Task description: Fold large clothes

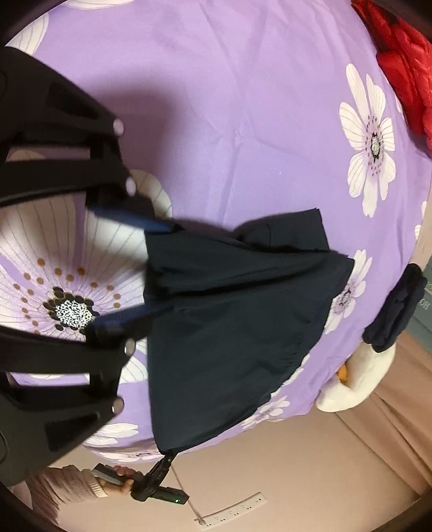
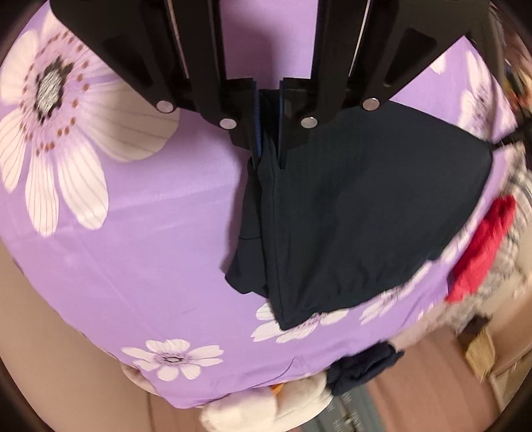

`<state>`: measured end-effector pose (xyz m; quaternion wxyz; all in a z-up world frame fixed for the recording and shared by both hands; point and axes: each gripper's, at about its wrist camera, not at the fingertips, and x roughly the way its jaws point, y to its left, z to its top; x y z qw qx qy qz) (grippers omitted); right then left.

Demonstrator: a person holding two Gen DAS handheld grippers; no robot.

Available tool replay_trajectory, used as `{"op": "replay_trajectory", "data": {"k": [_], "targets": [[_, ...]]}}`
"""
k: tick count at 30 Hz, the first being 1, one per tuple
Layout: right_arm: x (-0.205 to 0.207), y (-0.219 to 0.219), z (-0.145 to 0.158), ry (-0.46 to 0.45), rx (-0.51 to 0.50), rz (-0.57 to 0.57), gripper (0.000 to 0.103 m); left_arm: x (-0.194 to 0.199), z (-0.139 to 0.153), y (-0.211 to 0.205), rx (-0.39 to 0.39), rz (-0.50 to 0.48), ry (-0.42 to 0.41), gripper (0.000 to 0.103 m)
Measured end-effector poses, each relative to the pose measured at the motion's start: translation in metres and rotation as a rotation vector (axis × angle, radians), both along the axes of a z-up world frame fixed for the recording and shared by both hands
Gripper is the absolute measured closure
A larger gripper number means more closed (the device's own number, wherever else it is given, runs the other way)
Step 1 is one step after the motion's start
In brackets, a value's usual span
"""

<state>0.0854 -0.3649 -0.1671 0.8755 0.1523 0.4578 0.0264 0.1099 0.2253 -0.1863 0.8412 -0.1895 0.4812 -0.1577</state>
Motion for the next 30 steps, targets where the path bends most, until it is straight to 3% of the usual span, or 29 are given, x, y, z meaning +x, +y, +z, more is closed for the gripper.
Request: {"op": "replay_trajectory", "data": {"k": [3,5,8,11,13,17,19,21,23,24,28,30], "targets": [[-0.009,0.005,0.015,-0.043,-0.014,-0.003,0.078,0.005,-0.006,-0.001,0.021,0.015,0.008,0.056],[-0.012,0.013,0.026,-0.075,-0.025,0.019,0.077,0.009,-0.012,-0.002,0.02,0.013,0.022,0.075],[-0.012,0.023,0.034,-0.089,-0.055,0.04,0.077,0.009,-0.008,-0.006,0.028,0.011,-0.012,0.093],[-0.01,0.031,0.035,-0.091,-0.061,0.048,0.077,0.009,0.007,-0.019,0.147,-0.002,-0.057,0.096],[-0.008,0.036,0.035,-0.092,-0.061,0.057,0.077,0.011,0.016,-0.02,0.181,0.001,-0.077,0.097],[-0.005,0.053,0.04,-0.103,-0.073,0.096,0.077,0.013,0.035,-0.022,0.244,-0.051,-0.115,0.097],[-0.006,0.062,0.043,-0.112,-0.079,0.131,0.077,0.015,0.024,-0.024,0.272,-0.086,-0.075,0.095],[-0.003,0.071,0.039,-0.094,-0.074,0.165,0.077,0.01,0.006,-0.017,0.247,-0.081,-0.029,0.089],[0.001,0.077,0.029,-0.057,-0.097,0.173,0.077,0.002,0.001,-0.004,0.216,-0.035,-0.019,0.063],[0.002,0.08,0.023,-0.036,-0.101,0.181,0.077,-0.002,0.001,0.006,0.208,0.003,-0.013,0.057],[0.003,0.084,0.021,-0.032,-0.114,0.199,0.072,-0.008,0.018,0.025,0.199,0.065,-0.037,0.056],[0.004,0.085,0.025,-0.04,-0.117,0.204,0.072,-0.006,0.031,0.02,0.157,0.062,-0.071,0.056]]}}
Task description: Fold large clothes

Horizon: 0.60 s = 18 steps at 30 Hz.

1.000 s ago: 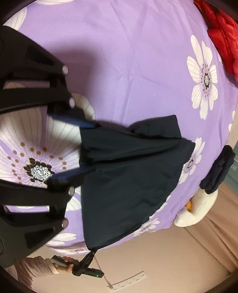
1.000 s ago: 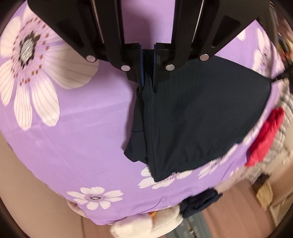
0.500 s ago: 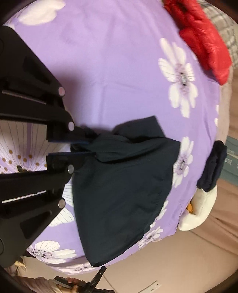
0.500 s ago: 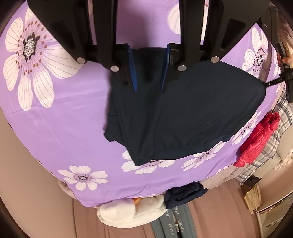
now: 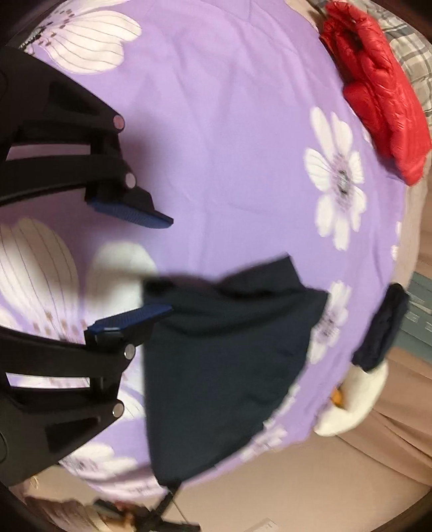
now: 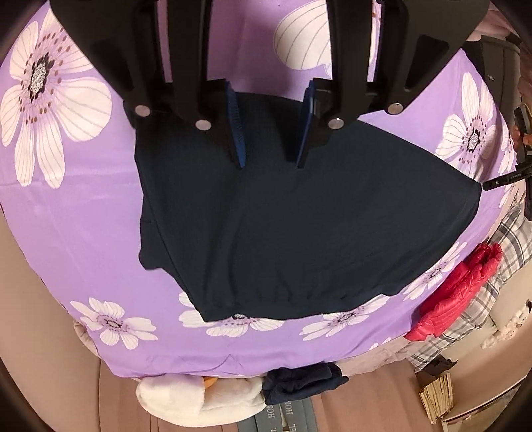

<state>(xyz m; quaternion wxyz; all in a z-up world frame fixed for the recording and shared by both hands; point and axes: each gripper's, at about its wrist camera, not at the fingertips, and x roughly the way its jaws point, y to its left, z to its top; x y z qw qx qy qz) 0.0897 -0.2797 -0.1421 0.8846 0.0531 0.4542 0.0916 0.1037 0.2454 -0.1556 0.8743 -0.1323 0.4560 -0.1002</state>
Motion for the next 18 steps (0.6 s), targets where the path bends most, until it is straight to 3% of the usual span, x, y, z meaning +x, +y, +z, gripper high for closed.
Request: {"op": "replay_trajectory", "data": {"k": [4,7,10,12,13,14,16,18], "targets": [[0.01,0.013,0.002,-0.01,0.03,0.032,0.072,0.01,0.013,-0.036,-0.061,-0.085,-0.067,0.056],[0.02,0.03,-0.007,-0.003,0.023,0.059,0.072,0.023,-0.006,-0.066,-0.039,-0.119,-0.018,0.059],[0.023,0.027,-0.014,0.001,0.013,0.042,0.072,0.025,-0.03,-0.059,-0.034,-0.083,0.039,0.061],[0.018,0.011,-0.016,-0.002,-0.01,0.012,0.072,0.019,-0.029,-0.054,-0.018,-0.064,0.042,0.061],[0.015,0.0,-0.018,0.006,-0.041,-0.023,0.066,0.015,-0.026,-0.053,0.008,-0.058,0.043,0.059],[0.013,-0.011,-0.021,0.016,-0.049,-0.059,0.061,0.013,-0.021,-0.055,0.04,-0.051,0.047,0.054],[0.005,-0.04,-0.021,0.031,-0.022,-0.143,0.058,0.007,-0.009,-0.059,0.103,-0.017,0.029,0.017],[-0.002,-0.051,-0.014,0.022,-0.042,-0.187,0.058,0.0,0.013,-0.068,0.142,0.0,-0.029,0.009]]}}
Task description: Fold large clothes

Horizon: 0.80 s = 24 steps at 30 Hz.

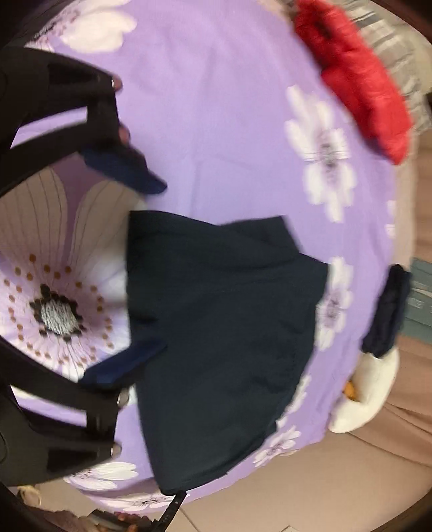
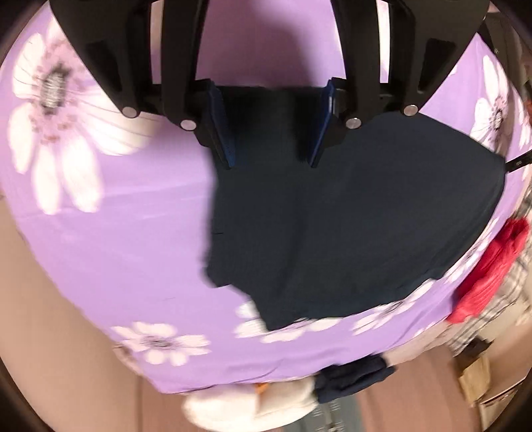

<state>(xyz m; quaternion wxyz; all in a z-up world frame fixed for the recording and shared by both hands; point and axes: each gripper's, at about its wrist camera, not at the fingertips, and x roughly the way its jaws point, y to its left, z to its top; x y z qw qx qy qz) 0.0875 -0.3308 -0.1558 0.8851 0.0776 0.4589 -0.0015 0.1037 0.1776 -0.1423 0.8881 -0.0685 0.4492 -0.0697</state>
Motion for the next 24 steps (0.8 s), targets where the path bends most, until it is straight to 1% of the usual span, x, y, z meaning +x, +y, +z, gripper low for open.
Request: {"op": "replay_trajectory", "data": {"k": [2,4,5,7,8,9,10,12,15,18,20,22,23,24], "targets": [[-0.004,-0.001,0.01,-0.007,-0.01,-0.031,0.055,-0.002,0.02,-0.009,0.016,0.001,-0.026,0.002],[-0.008,0.006,0.022,-0.019,-0.017,-0.04,0.042,-0.005,0.038,-0.021,0.035,0.002,-0.049,0.002],[-0.009,0.011,0.03,-0.028,-0.015,-0.039,0.038,-0.007,0.049,-0.03,0.046,-0.002,-0.054,0.002],[-0.01,0.022,0.045,-0.047,-0.01,-0.035,0.025,-0.008,0.065,-0.042,0.071,0.0,-0.051,0.002],[-0.012,0.027,0.052,-0.054,-0.004,-0.032,0.022,-0.01,0.074,-0.05,0.088,0.007,-0.049,0.002],[-0.013,0.034,0.06,-0.059,0.008,-0.024,0.017,-0.012,0.084,-0.058,0.118,0.012,-0.05,0.002],[-0.014,0.039,0.068,-0.06,0.022,-0.016,0.01,-0.013,0.09,-0.064,0.132,0.01,-0.051,0.002],[-0.017,0.054,0.086,-0.062,0.031,-0.003,0.001,-0.019,0.108,-0.077,0.118,-0.008,-0.046,0.002],[-0.027,0.077,0.116,-0.077,-0.013,0.026,0.001,-0.029,0.134,-0.094,0.081,-0.026,-0.046,0.002],[-0.038,0.094,0.145,-0.1,-0.053,0.027,0.001,-0.04,0.154,-0.107,0.075,-0.027,-0.062,0.002],[-0.045,0.101,0.16,-0.1,-0.062,0.006,0.001,-0.045,0.165,-0.116,0.112,-0.009,-0.052,0.002],[-0.05,0.106,0.175,-0.094,-0.058,-0.003,0.001,-0.053,0.175,-0.123,0.134,0.0,-0.066,0.002],[-0.054,0.108,0.181,-0.098,-0.052,0.0,0.001,-0.055,0.179,-0.126,0.154,0.006,-0.064,0.002],[-0.06,0.111,0.189,-0.108,-0.054,-0.002,0.001,-0.059,0.184,-0.13,0.195,0.021,-0.066,0.002]]}}
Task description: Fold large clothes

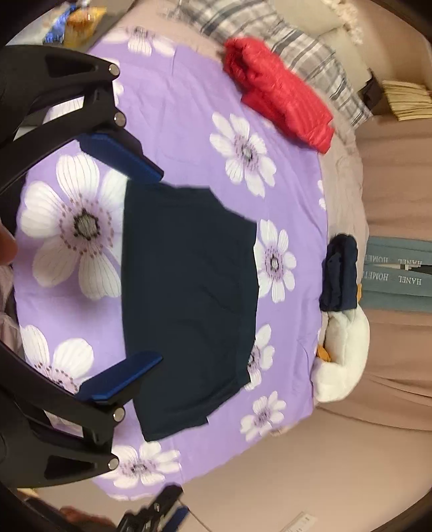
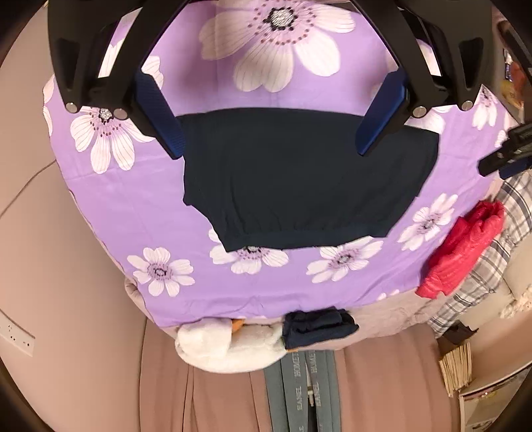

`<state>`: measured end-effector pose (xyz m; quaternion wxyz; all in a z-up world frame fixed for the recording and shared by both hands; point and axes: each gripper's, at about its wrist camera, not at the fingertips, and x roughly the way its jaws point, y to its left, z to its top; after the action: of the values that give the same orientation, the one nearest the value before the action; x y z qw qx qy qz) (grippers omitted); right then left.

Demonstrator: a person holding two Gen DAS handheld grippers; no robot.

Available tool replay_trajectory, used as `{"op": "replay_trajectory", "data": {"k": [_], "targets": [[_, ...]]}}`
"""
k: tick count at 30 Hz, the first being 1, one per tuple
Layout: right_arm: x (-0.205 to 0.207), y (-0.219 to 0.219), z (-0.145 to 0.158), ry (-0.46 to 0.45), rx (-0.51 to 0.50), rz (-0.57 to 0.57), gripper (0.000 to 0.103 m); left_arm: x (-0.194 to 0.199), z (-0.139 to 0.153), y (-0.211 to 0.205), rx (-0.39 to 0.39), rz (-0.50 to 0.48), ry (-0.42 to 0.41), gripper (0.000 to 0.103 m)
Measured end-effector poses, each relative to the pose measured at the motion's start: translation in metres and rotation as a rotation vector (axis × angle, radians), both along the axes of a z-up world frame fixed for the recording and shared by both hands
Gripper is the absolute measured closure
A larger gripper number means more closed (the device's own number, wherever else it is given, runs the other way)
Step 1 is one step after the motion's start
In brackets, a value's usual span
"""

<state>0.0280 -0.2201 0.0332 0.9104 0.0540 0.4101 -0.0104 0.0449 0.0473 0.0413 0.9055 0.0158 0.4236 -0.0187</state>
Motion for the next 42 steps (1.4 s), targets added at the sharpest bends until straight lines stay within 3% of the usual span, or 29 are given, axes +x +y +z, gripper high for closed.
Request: {"op": "replay_trajectory", "data": {"k": [3,8,16,42], "targets": [[-0.014,0.008,0.02,-0.028,-0.021,0.01,0.001,-0.011,0.01,-0.009,0.097,0.04,-0.023,0.002],[-0.035,0.018,0.04,-0.076,-0.025,0.029,0.001,-0.026,0.014,-0.015,0.036,0.005,-0.022,0.002],[-0.033,0.03,0.02,-0.01,-0.042,0.052,0.001,-0.028,0.004,-0.022,0.038,-0.018,0.01,0.002],[-0.035,0.033,0.019,-0.008,-0.058,0.052,0.001,-0.03,0.002,-0.019,0.032,-0.008,0.005,0.002]]}}
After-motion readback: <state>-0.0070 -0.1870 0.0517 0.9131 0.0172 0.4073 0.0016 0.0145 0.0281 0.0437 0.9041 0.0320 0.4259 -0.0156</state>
